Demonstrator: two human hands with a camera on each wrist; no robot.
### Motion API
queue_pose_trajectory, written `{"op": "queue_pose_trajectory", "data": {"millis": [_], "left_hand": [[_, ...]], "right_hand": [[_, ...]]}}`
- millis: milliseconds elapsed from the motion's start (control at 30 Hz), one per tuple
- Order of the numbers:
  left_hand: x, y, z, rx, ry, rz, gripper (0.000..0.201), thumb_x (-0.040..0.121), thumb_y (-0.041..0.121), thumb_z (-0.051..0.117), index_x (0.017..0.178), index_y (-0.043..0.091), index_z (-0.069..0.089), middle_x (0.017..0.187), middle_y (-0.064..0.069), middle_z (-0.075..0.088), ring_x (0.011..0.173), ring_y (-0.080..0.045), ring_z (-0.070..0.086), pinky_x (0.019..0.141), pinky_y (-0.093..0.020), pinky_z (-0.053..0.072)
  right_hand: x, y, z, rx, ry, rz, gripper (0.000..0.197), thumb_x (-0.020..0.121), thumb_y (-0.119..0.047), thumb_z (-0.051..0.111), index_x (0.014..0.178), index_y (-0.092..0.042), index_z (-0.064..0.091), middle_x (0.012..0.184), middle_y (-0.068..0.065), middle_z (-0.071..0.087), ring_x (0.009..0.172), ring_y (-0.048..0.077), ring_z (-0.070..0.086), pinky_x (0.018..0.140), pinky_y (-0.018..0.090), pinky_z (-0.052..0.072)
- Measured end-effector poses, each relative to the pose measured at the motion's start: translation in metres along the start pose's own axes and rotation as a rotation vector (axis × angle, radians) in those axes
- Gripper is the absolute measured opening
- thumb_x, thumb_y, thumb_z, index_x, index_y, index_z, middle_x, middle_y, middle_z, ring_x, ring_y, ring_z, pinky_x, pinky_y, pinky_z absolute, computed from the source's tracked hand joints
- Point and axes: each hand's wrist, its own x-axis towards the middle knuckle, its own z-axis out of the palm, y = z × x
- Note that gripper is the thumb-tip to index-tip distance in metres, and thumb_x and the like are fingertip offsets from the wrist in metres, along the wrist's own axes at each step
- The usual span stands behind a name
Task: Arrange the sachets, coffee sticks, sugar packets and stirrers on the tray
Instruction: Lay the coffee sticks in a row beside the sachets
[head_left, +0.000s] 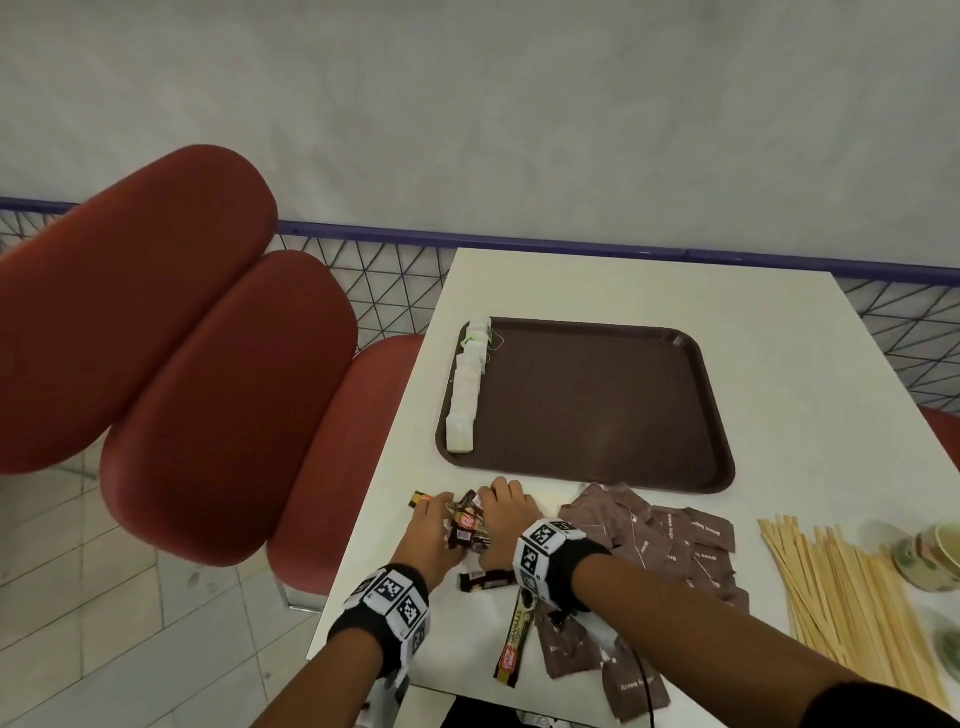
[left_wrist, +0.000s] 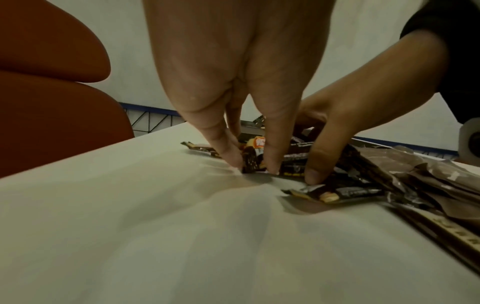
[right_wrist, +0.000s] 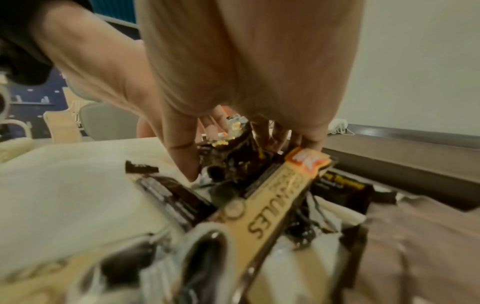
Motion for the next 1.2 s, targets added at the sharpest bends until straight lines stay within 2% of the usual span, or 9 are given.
{"op": "queue_pose_trajectory", "data": {"millis": [100,233,333,500,733,867,1000,1067,1200], "left_hand": [[0.001,-0.004,-0.007,0.187,0.058,0.053,0.069,0.08,0.013,0.07,0.14,0.014,0.036,0.14,-0.006,0.031,0.13,-0.021,0.034,0.108,-0.025,0.033],[0.0,-0.006,-0.013,0.361,0.035,0.068,0.065,0.087,0.021,0.061,0.144,0.021,0.03,0.153,-0.001,0.021,0.139,-0.02,0.019,0.111,-0.028,0.025],[-0.003,-0.006,-0.011,0.469,0.023,0.086,0.053,0.091,0.024,0.054,0.141,0.024,0.036,0.149,0.002,0.031,0.136,-0.019,0.025,0.11,-0.028,0.027],[-0.005,-0.007,-0.016,0.499,0.08,0.041,0.033,0.093,0.022,0.048,0.126,0.023,0.053,0.123,-0.002,0.054,0.113,-0.021,0.049,0.09,-0.028,0.04],[-0.01,-0.01,-0.027,0.336,-0.046,-0.087,0.03,0.085,0.021,0.059,0.114,0.016,0.055,0.113,-0.003,0.056,0.096,-0.019,0.055,0.08,-0.025,0.043],[-0.012,-0.013,-0.027,0.329,-0.124,-0.086,0.031,0.08,0.023,0.064,0.11,0.019,0.055,0.104,0.002,0.055,0.088,-0.013,0.05,0.079,-0.024,0.043],[-0.015,-0.01,-0.02,0.216,-0.165,-0.048,0.034,0.081,0.031,0.068,0.111,0.02,0.056,0.102,0.005,0.054,0.086,-0.01,0.053,0.076,-0.019,0.044],[-0.015,-0.004,-0.021,0.149,-0.141,-0.021,0.035,0.084,0.036,0.064,0.115,0.02,0.056,0.103,0.006,0.053,0.088,-0.01,0.053,0.077,-0.019,0.043],[-0.009,0.011,-0.031,0.058,-0.025,0.073,0.032,0.096,0.036,0.046,0.118,0.015,0.057,0.114,-0.001,0.058,0.094,-0.012,0.054,0.085,-0.02,0.041]], "right_hand": [[0.001,0.003,0.001,-0.007,0.004,0.016,0.062,0.072,-0.026,0.069,0.124,-0.008,0.038,0.127,0.011,0.037,0.116,0.028,0.037,0.096,0.038,0.038],[0.003,0.005,0.003,0.026,0.033,0.03,0.054,0.075,-0.02,0.064,0.122,-0.009,0.039,0.126,0.011,0.039,0.115,0.028,0.038,0.096,0.038,0.037],[0.006,0.007,0.002,0.021,0.018,0.016,0.052,0.077,-0.017,0.061,0.122,-0.009,0.039,0.125,0.011,0.042,0.114,0.029,0.04,0.095,0.038,0.036],[0.01,0.012,-0.006,0.004,-0.041,0.017,0.049,0.079,-0.015,0.061,0.122,-0.004,0.04,0.128,0.016,0.041,0.118,0.032,0.04,0.098,0.039,0.037],[0.012,0.017,-0.01,0.095,-0.1,0.017,0.044,0.082,-0.011,0.057,0.122,-0.006,0.038,0.125,0.016,0.049,0.116,0.033,0.045,0.094,0.039,0.04],[0.011,0.021,-0.018,0.334,-0.074,0.046,0.048,0.078,-0.018,0.063,0.119,-0.007,0.04,0.122,0.015,0.053,0.111,0.031,0.052,0.087,0.033,0.044],[0.007,0.029,-0.034,0.639,0.002,0.063,0.045,0.078,-0.017,0.066,0.115,-0.006,0.043,0.109,0.011,0.058,0.092,0.024,0.056,0.074,0.028,0.043],[0.007,0.034,-0.041,0.798,0.049,0.068,0.038,0.078,-0.015,0.065,0.109,-0.009,0.045,0.099,0.007,0.057,0.086,0.02,0.055,0.073,0.027,0.043],[0.006,0.043,-0.053,1.127,0.186,0.098,0.029,0.078,-0.005,0.063,0.101,-0.015,0.049,0.089,0.0,0.057,0.086,0.017,0.054,0.08,0.029,0.041]]}}
